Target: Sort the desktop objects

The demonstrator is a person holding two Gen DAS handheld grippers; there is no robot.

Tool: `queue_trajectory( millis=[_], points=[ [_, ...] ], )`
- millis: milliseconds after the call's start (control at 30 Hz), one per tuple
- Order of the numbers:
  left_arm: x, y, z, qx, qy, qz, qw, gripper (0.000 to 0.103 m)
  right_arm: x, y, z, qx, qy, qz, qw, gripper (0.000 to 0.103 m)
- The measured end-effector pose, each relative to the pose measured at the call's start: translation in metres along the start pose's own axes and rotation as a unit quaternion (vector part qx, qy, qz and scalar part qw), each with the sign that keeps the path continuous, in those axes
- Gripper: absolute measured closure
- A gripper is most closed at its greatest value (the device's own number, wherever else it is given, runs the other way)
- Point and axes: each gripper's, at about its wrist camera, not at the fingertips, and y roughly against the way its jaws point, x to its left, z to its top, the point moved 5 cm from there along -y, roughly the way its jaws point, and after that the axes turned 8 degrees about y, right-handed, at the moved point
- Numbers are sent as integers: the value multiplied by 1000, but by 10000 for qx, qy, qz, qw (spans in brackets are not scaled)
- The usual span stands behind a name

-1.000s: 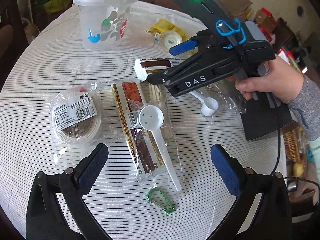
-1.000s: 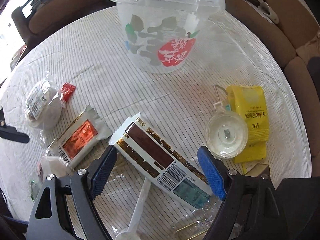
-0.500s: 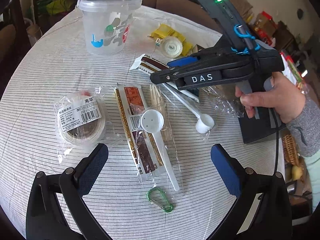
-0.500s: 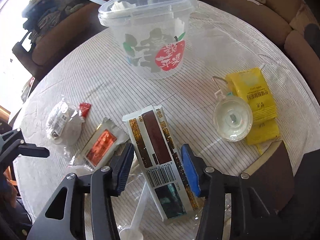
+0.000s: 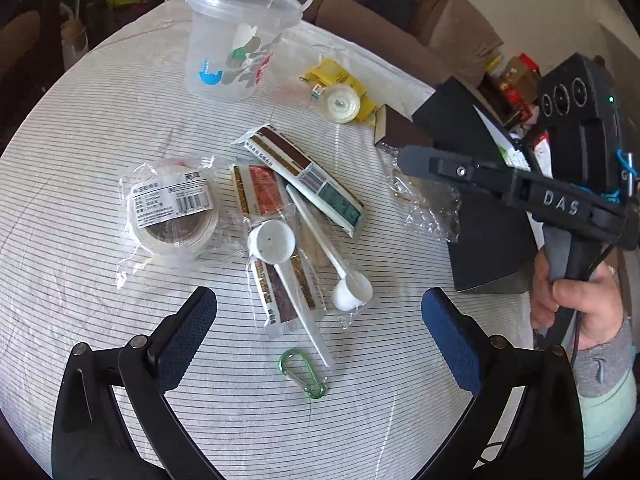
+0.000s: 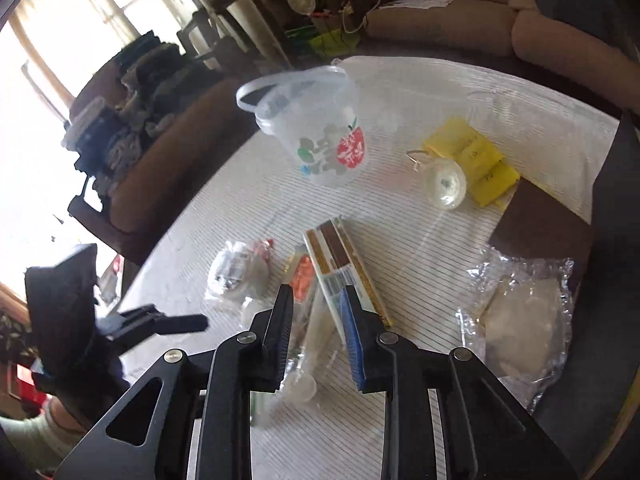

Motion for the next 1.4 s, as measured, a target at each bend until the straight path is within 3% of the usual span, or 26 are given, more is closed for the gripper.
queue_trajectory(
  millis=[133,300,400,500,600,833,1100,1233,1400],
  points=[
    [2,-1,-2,-25,-129,240,9996,0,-10,-36,-12,304,152,-253,9991,57],
    [2,-7,-1,15,-113,210,9997,0,-20,-74,-17,582,427,-634,9954,56],
    [3,-11,-1,45,-101,199,9997,0,-24,-87,-20,662,509,-712,9940,49],
    [4,-13,-1,60,-67,147,9999,0,-24,-89,-21,626,525,-667,9944,49],
    [5,-12,-2,79,-6,99,9999,0,-23,-86,-22,600,554,-656,9945,59],
    [0,-6,-4,13,-19,107,9999,0,-14,-50,-26,117,22,-481,9988,61],
    [-28,6,-16,-28,-210,234,9995,0,4,-10,-56,195,-263,-470,9984,61],
    [-42,11,-31,113,-344,226,9991,0,11,22,-87,172,-524,-383,9977,61],
    [-54,23,-51,227,-191,33,9996,0,24,62,-154,291,-713,-334,9965,61]
  ],
)
